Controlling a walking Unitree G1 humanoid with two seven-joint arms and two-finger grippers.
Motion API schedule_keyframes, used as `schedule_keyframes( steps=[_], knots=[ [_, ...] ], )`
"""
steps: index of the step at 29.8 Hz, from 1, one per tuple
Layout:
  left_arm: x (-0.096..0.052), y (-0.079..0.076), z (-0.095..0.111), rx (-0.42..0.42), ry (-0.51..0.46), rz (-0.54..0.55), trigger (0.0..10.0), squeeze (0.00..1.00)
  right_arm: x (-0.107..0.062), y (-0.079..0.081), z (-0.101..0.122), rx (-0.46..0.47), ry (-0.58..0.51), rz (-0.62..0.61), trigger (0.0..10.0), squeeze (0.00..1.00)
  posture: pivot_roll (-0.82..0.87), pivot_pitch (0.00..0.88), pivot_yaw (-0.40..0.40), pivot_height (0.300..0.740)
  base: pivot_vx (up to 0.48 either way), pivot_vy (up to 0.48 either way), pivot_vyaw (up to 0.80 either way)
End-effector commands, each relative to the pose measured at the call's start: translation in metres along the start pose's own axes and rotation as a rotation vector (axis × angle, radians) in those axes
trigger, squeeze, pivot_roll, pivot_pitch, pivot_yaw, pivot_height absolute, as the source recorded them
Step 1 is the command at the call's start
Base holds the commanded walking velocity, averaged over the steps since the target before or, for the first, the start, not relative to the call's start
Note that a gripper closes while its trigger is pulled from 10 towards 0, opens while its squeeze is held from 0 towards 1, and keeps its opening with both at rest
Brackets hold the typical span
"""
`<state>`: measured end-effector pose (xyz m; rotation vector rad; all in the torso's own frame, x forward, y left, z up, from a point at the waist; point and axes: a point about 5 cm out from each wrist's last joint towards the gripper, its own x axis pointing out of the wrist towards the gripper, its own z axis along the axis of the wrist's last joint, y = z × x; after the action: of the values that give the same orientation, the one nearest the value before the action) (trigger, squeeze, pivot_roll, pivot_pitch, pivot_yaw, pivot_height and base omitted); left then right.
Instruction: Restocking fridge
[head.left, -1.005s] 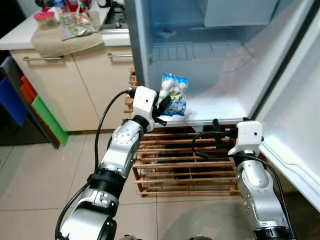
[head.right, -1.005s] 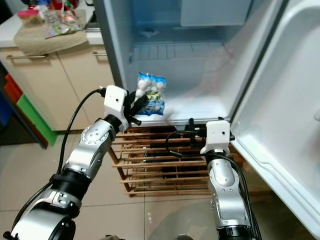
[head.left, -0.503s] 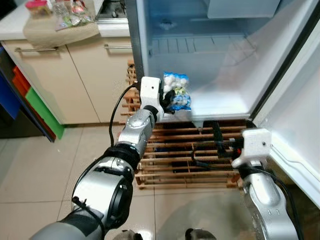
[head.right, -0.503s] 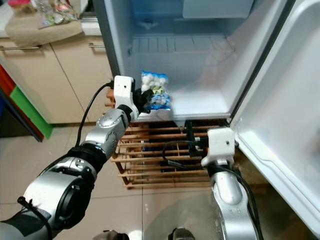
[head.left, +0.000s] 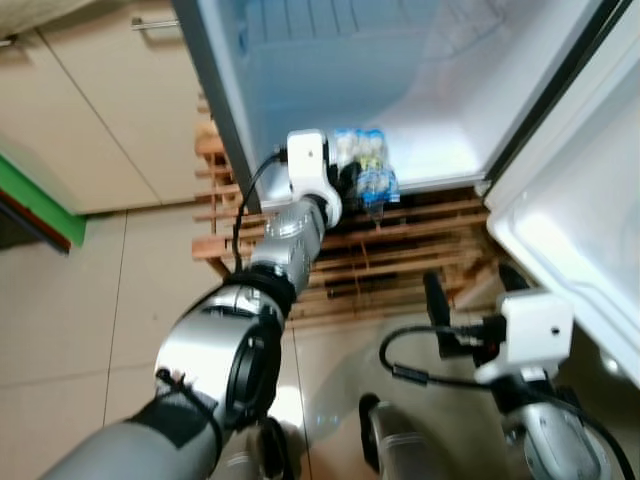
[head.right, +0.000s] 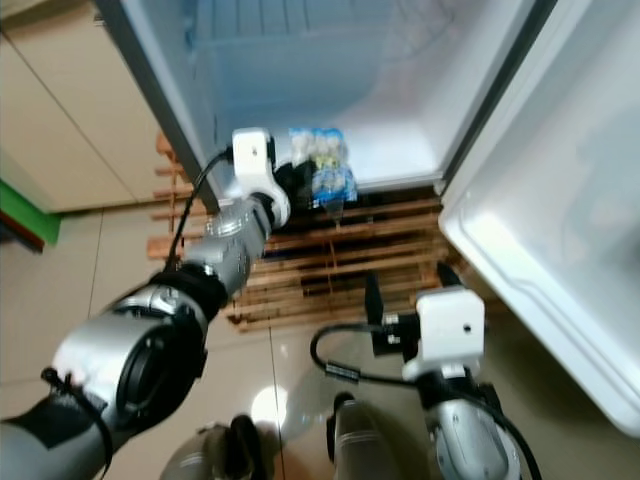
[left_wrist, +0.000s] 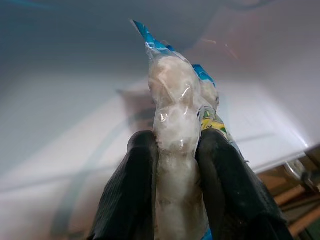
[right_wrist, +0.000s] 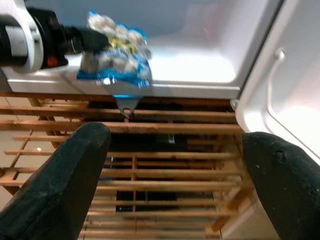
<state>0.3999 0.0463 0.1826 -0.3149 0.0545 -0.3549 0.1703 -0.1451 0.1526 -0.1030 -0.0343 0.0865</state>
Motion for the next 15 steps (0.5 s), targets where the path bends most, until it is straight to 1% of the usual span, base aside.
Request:
schedule_keyframes(
  steps=[1, 4, 5, 6, 7, 9, 10, 11, 12, 13, 14, 15],
  knots=[
    [0.001, 0.009, 0.014, 0.018, -0.039, 0.043, 10.0, 0.0, -0.006, 0.002, 0.003, 0.002, 0.017, -0.008, 10.0, 0.0, -0.48, 0.359, 0.082, 0.74, 0.0, 0.0, 0.0],
    [0.002, 0.015, 0.027, 0.048, -0.065, 0.074, 10.0, 0.0, -0.009, 0.002, 0.003, 0.005, 0.032, -0.02, 10.0, 0.0, -0.48, 0.361, 0.084, 0.74, 0.0, 0.0, 0.0],
    [0.003, 0.019, 0.032, 0.075, -0.073, 0.091, 10.0, 0.0, -0.011, 0.003, 0.003, 0.008, 0.041, -0.025, 10.0, 0.0, -0.49, 0.369, 0.087, 0.74, 0.0, 0.0, 0.0],
    [0.003, 0.019, 0.032, 0.075, -0.073, 0.091, 10.0, 0.0, -0.011, 0.003, 0.003, 0.008, 0.041, -0.025, 10.0, 0.0, -0.49, 0.369, 0.087, 0.74, 0.0, 0.0, 0.0],
    [0.002, 0.023, 0.035, 0.096, -0.076, 0.114, 10.0, 0.0, -0.014, 0.004, 0.004, 0.009, 0.045, -0.027, 10.0, 0.0, -0.5, 0.377, 0.088, 0.74, 0.0, 0.0, 0.0],
    [0.002, 0.026, 0.036, 0.1, -0.075, 0.13, 10.0, 0.0, -0.015, 0.004, 0.004, 0.009, 0.047, -0.029, 10.0, 0.0, -0.5, 0.38, 0.088, 0.74, 0.0, 0.0, 0.0],
    [0.001, 0.031, 0.038, 0.124, -0.07, 0.158, 10.0, 0.0, -0.017, 0.004, 0.005, 0.009, 0.053, -0.032, 10.0, 0.0, -0.51, 0.386, 0.085, 0.74, 0.0, 0.0, 0.0],
    [0.001, 0.033, 0.039, 0.13, -0.07, 0.165, 10.0, 0.0, -0.017, 0.004, 0.005, 0.009, 0.055, -0.034, 10.0, 0.0, -0.51, 0.386, 0.085, 0.74, 0.0, 0.0, 0.0],
    [0.0, 0.035, 0.039, 0.142, -0.067, 0.175, 10.0, 0.18, -0.018, 0.003, 0.005, 0.008, 0.059, -0.037, 10.0, 0.0, -0.51, 0.387, 0.085, 0.74, 0.0, 0.0, 0.0],
    [-0.001, 0.038, 0.04, 0.158, -0.061, 0.19, 10.0, 0.6, -0.019, 0.003, 0.005, 0.007, 0.065, -0.041, 10.0, 0.0, -0.51, 0.389, 0.082, 0.74, 0.0, 0.0, 0.0],
    [-0.001, 0.038, 0.04, 0.158, -0.061, 0.19, 10.0, 0.6, -0.019, 0.003, 0.005, 0.007, 0.065, -0.041, 10.0, 0.0, -0.51, 0.389, 0.082, 0.74, 0.0, 0.0, 0.0],
    [-0.001, 0.039, 0.041, 0.162, -0.059, 0.194, 10.0, 1.0, -0.02, 0.003, 0.005, 0.007, 0.068, -0.042, 10.0, 0.0, -0.51, 0.389, 0.082, 0.74, 0.0, 0.0, 0.0]
  ],
)
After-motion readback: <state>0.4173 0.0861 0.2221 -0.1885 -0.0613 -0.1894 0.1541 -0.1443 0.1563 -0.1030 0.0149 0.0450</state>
